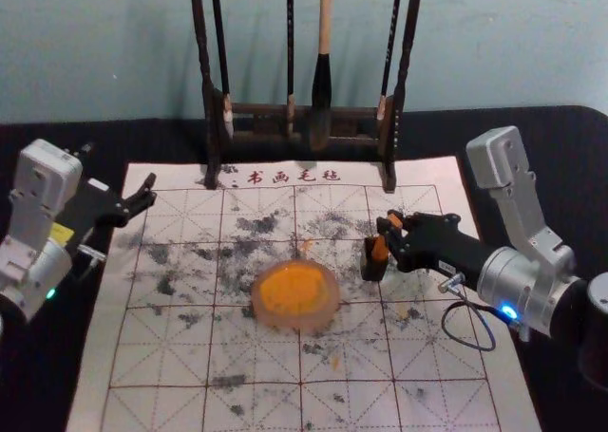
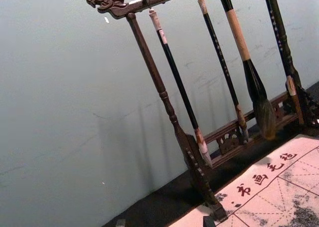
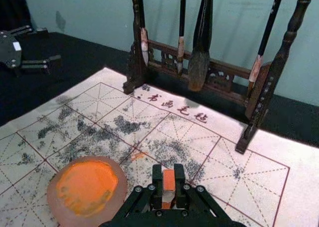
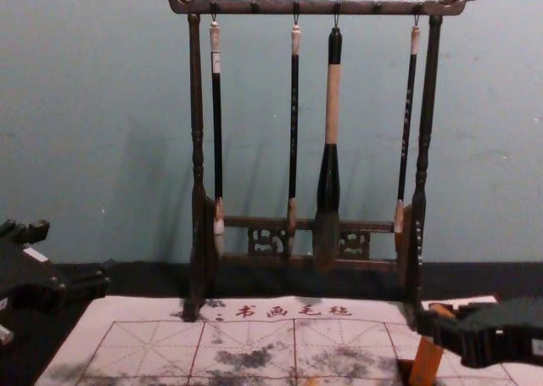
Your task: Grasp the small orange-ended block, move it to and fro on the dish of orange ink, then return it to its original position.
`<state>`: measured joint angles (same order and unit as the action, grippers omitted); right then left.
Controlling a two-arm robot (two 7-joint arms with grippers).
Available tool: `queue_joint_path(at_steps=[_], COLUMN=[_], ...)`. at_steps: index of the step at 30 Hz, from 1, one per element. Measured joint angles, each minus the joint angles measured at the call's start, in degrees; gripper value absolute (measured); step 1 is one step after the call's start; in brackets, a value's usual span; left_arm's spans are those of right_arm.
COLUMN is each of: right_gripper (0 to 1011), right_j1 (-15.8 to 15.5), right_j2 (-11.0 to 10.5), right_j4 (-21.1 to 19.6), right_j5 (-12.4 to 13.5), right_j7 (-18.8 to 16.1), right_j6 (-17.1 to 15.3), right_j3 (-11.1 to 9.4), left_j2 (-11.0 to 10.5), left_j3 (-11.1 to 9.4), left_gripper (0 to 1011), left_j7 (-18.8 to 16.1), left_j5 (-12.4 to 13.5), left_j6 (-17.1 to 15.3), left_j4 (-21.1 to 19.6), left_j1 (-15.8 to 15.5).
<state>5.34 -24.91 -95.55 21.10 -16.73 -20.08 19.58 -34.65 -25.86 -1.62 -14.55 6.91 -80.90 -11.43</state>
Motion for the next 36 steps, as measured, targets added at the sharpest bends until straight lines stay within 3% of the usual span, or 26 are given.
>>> queue_joint_path(at_steps=[36], right_gripper=[133], right_j1=[-0.82], right_j2=[2.62], right_j4=[2.37], right_j5=[-2.25], right_j7=[1.0], right_j6=[-0.66], right_j3=[0.8], left_j2=[0.0], left_j3=[0.0], left_gripper=[1001], left_j7=[0.0], left_j5=[0.0], left_j6=[0.0], left_j4=[0.0], left_j1=[0.0])
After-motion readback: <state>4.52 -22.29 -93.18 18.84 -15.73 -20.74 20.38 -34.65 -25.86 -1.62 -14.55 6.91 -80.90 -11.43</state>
